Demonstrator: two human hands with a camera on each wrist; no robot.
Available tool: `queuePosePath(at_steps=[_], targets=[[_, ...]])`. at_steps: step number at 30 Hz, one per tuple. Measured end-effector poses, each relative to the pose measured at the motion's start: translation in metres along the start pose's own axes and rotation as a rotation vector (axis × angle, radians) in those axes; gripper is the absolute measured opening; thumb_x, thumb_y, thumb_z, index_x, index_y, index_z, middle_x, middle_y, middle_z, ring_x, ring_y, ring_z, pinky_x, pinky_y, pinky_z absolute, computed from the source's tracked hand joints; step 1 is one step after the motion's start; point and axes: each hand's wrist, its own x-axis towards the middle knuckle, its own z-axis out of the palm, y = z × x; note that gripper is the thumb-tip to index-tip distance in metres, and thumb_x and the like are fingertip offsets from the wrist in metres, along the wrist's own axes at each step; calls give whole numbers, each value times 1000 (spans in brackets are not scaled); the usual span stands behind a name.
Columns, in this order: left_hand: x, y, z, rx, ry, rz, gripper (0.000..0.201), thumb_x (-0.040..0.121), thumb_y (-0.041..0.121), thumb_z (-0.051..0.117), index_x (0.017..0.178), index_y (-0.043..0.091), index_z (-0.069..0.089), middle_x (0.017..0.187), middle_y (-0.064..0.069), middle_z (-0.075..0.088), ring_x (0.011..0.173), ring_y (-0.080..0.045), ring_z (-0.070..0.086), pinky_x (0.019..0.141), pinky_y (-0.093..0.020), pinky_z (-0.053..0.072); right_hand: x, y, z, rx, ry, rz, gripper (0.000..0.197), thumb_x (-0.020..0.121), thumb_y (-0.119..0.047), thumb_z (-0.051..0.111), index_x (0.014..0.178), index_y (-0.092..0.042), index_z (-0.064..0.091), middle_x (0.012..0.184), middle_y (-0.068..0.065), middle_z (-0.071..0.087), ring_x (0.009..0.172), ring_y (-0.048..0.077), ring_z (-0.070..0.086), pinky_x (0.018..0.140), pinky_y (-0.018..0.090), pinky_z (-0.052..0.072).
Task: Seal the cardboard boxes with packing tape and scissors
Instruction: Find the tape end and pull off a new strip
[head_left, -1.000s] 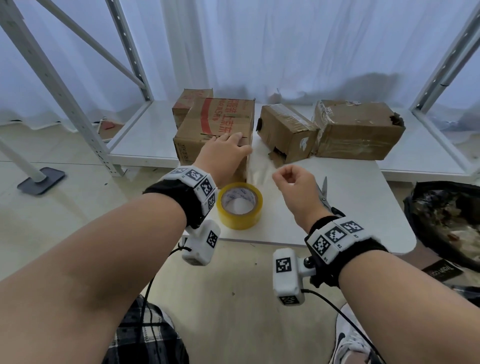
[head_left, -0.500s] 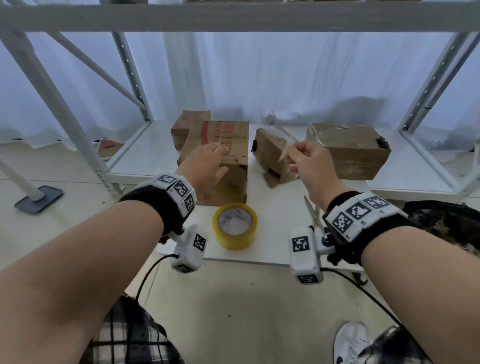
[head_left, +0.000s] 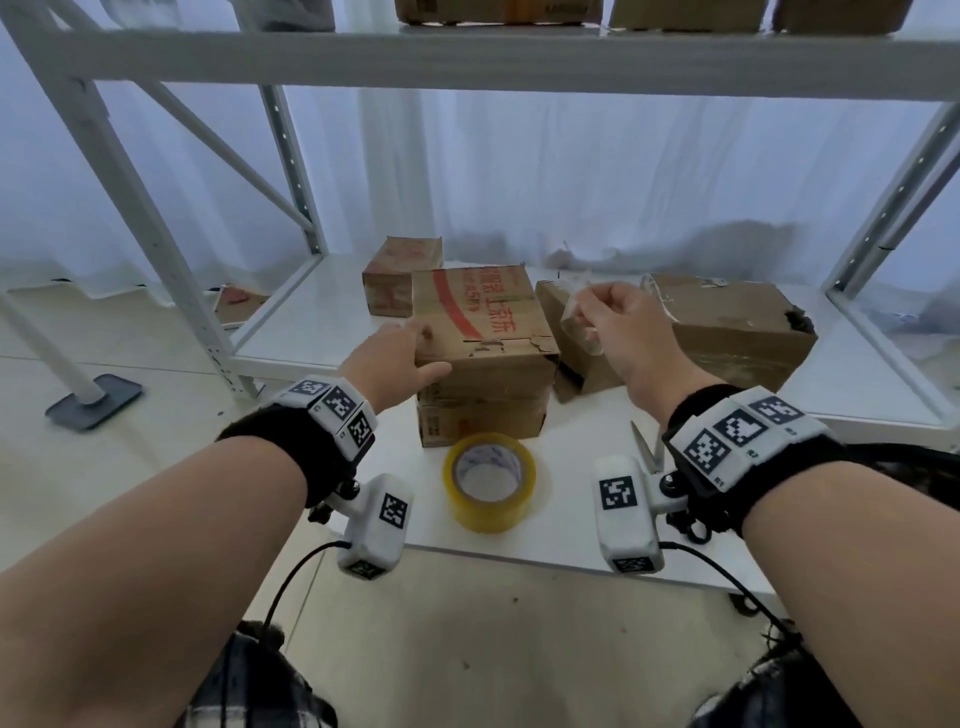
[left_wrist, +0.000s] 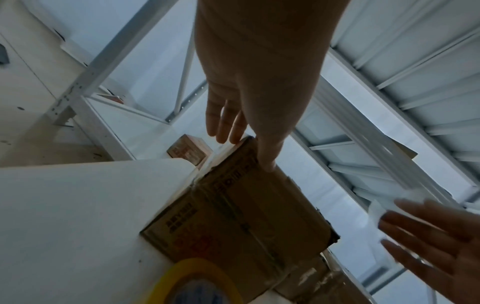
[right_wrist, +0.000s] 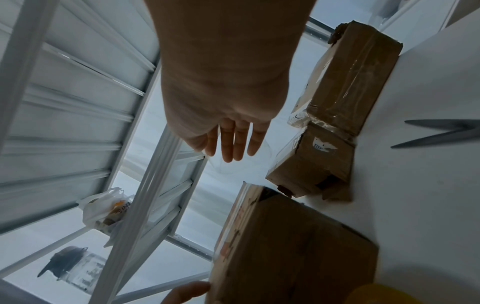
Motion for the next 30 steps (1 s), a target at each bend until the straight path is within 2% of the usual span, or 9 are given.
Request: queuePosePath(at_steps=[3, 5, 7, 9, 11, 16, 20, 26, 30], targets=[[-2, 23, -8, -34, 139, 71, 45, 92, 45, 57, 122, 13, 55, 126, -9, 46, 121, -29, 41, 101, -38, 38, 3, -4, 0, 28, -9, -44, 12, 96, -26, 56, 89, -18, 64, 88, -1, 67, 93, 20, 66, 90, 35, 54], [-4, 40, -18, -357, 188, 146, 28, 96, 34, 53, 110, 11, 59, 113, -1, 55, 111, -22, 52, 92, -24, 46, 1, -5, 2, -15, -13, -114, 12, 96, -24, 55, 92, -16, 63, 86, -1, 66, 89, 17, 66, 85, 29, 54], [-7, 58, -26, -650, 95, 168, 25, 99, 34, 48, 107, 13, 60, 100, 3, 64, 95, -16, 63, 77, -15, 50, -2, -7, 6, -122, -16, -208, 13, 97, -21, 54, 97, -12, 62, 89, -2, 65, 84, 9, 61, 77, 14, 48], [-9, 72, -28, -773, 6, 152, 37, 98, 43, 45, 115, 13, 60, 99, 1, 66, 92, -14, 65, 81, -21, 53, -6, -8, 11, -249, -18, -296, 13, 97, -19, 53, 103, -12, 62, 94, -2, 63, 86, 8, 57, 76, 9, 44], [-7, 82, -28, -852, -20, 110, 45, 94, 50, 49, 115, 12, 61, 99, -1, 67, 91, -13, 67, 82, -25, 54, -9, -8, 16, -367, -25, -381, 17, 97, -19, 51, 108, -11, 62, 103, 2, 64, 95, 13, 56, 84, 20, 43], [-2, 93, -29, -930, 29, 9, 46, 85, 51, 64, 107, 10, 62, 92, -3, 69, 82, -13, 69, 72, -22, 56, -16, -11, 23, -612, -11, -459, 24, 99, -22, 46, 116, -10, 58, 115, 7, 59, 108, 22, 53, 88, 31, 39], [-2, 95, -29, -925, 23, -28, 43, 84, 41, 69, 107, 5, 64, 89, -6, 70, 75, -14, 68, 68, -22, 57, -18, -13, 24, -769, -12, -486, 27, 100, -23, 43, 120, -9, 55, 119, 9, 57, 112, 25, 51, 91, 35, 41], [-2, 98, -29, -920, 41, -68, 33, 87, 29, 66, 105, 0, 66, 91, -11, 70, 72, -16, 66, 68, -23, 57, -16, -11, 29, -817, -37, -483, 29, 99, -25, 45, 122, -11, 54, 122, 8, 57, 115, 26, 51, 97, 42, 42], [0, 96, -28, -887, 50, -89, 23, 91, 23, 63, 101, 3, 65, 86, -7, 71, 72, -15, 68, 66, -23, 58, -16, -11, 29, -814, -44, -464, 28, 99, -26, 46, 122, -13, 54, 124, 6, 55, 117, 24, 49, 97, 38, 41]])
